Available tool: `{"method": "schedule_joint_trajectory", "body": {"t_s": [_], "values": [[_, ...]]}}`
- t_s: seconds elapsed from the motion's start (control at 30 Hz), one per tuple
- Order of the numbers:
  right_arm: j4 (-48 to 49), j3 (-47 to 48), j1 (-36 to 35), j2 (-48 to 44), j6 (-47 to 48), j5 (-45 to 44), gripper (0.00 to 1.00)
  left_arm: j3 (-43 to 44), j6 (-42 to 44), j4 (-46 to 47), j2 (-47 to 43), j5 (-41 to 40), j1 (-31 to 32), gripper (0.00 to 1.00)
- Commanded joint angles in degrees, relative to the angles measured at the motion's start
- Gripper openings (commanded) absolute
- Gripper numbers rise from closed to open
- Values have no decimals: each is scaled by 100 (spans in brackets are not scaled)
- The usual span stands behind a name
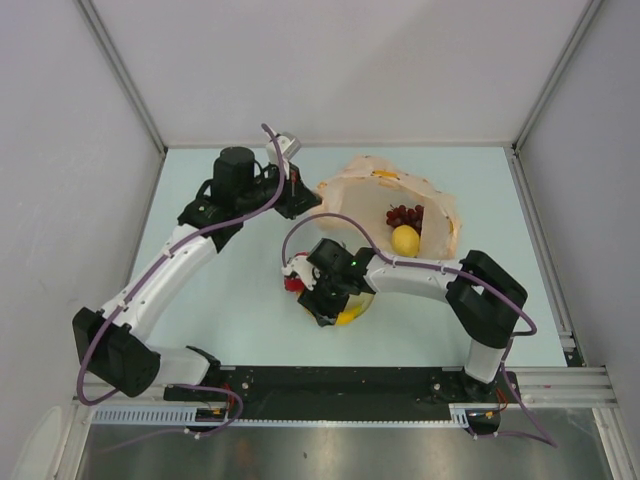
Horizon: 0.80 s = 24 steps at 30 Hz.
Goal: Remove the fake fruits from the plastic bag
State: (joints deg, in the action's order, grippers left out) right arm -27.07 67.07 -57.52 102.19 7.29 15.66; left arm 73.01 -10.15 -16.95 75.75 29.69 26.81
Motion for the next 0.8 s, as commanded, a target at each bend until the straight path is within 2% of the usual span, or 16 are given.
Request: {"method": "schedule_joint_trajectory", "body": {"t_s": [0.0, 0.1, 0.27, 0.33, 0.47, 0.53, 0.6, 0.77], "values": [[-342, 96, 73, -243, 290, 349, 69, -42, -136, 271, -192, 177, -53, 1], [-842, 324, 205, -542, 527, 141, 81, 11, -189, 297, -69, 203, -53, 0], [-1703, 754, 627, -1192, 984, 446, 80, 99, -84, 227, 177, 72, -79, 0], [-1932, 939, 907, -1657, 1125, 718, 76, 143, -66, 131, 300, 150, -114, 0], [-1890, 1010, 1303, -2553, 1406, 386, 67, 222, 180, -203, 459, 449, -106, 0], [-1767, 966, 1514, -2748, 1565, 245, 57, 222, 259, -387, 476, 458, -114, 0], [-1583, 844, 1866, -2705, 1635, 26, 48, 205, 373, -493, 415, 458, -132, 0], [-995, 615, 2402, -1923, 1661, -590, 39, 108, 303, -563, 327, 634, -237, 0]]}}
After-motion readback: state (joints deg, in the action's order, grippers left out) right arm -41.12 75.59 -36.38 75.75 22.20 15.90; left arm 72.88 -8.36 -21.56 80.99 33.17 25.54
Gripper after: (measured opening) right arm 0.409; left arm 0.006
